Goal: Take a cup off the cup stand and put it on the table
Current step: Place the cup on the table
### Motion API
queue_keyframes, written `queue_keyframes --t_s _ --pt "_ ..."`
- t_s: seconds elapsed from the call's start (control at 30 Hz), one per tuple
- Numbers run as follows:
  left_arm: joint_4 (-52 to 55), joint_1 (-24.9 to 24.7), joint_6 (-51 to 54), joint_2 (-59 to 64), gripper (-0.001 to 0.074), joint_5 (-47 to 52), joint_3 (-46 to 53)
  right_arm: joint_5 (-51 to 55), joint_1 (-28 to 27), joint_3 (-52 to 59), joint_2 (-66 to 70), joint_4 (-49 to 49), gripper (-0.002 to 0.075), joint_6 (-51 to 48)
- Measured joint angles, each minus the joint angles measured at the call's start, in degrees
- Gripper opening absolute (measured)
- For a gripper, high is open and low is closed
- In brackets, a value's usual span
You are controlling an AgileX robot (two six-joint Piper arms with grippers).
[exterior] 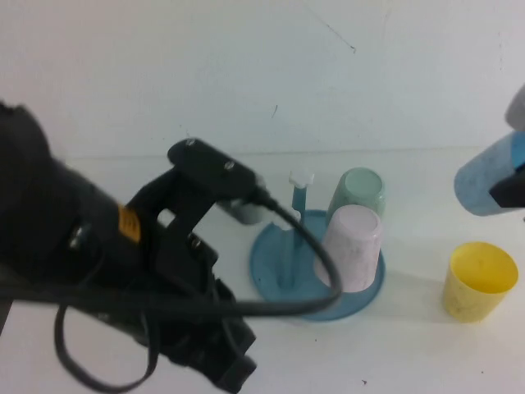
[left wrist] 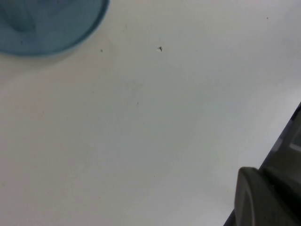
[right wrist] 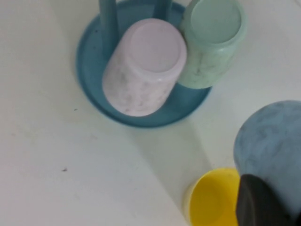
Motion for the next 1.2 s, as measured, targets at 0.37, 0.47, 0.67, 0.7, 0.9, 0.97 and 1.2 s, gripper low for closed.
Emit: queue_keyframes --t_s 0.37,0.47,0.67,0.7,0.9,0.97,1.2 --pt "-3.1 0.0 0.0 -11.2 -0.0002 -5.0 16.1 0.8 3.7 -16.6 26.3 -14.0 0.0019 8.0" --pt "-3.1 0.0 -0.1 -13.4 -0.0002 -5.0 17.5 1.3 3.7 -20.3 33.3 -15.8 0.0019 10.4" --pt "-3.2 -0.1 -0.1 -14.3 -0.0002 -5.0 18.1 3.4 3.7 -27.1 40.8 -17.7 0.0026 13.9" --pt "-3.2 -0.1 -0.1 -14.3 -0.0002 -5.0 18.1 3.9 3.7 -27.9 41.4 -17.9 0.0032 14.5" --pt "-3.2 -0.1 -0.3 -14.3 -0.0002 -6.8 18.1 5.7 3.7 -29.4 42.4 -18.1 0.0165 16.0" --pt "-3.2 -0.1 -0.3 -14.3 -0.0002 -7.4 18.1 5.7 3.7 -29.5 42.5 -18.5 0.0200 16.7" --pt "-3.2 -0.1 -0.3 -14.3 -0.0002 -8.0 18.1 7.0 3.7 -31.0 42.5 -20.3 0.0227 19.3"
